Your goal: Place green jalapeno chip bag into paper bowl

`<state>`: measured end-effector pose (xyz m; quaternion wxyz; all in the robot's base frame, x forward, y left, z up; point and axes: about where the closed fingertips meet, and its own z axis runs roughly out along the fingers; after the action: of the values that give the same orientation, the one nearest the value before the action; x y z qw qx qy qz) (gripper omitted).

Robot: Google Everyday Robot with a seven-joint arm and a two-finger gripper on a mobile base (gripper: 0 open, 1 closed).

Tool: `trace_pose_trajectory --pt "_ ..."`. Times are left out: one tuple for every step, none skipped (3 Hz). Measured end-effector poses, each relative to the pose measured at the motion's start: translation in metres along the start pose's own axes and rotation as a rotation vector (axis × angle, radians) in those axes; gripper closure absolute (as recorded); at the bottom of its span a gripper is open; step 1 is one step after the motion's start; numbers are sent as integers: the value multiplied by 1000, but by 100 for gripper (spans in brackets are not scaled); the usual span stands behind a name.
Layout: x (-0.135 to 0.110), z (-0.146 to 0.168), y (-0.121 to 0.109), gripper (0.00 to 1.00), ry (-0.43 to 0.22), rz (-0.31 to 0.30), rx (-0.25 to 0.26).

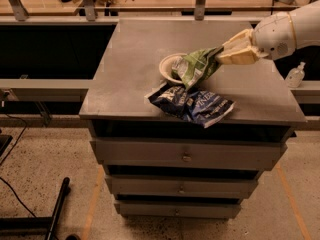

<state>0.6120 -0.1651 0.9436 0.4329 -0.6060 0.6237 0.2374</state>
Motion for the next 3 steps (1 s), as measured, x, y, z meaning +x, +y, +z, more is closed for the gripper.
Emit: trace_pose_trajectory --pt "0 3 0 36 -2 0 -3" --pt "-1 6 -1 12 -4 -1 -7" --pt "-1 9 -1 0 -6 -1 -10"
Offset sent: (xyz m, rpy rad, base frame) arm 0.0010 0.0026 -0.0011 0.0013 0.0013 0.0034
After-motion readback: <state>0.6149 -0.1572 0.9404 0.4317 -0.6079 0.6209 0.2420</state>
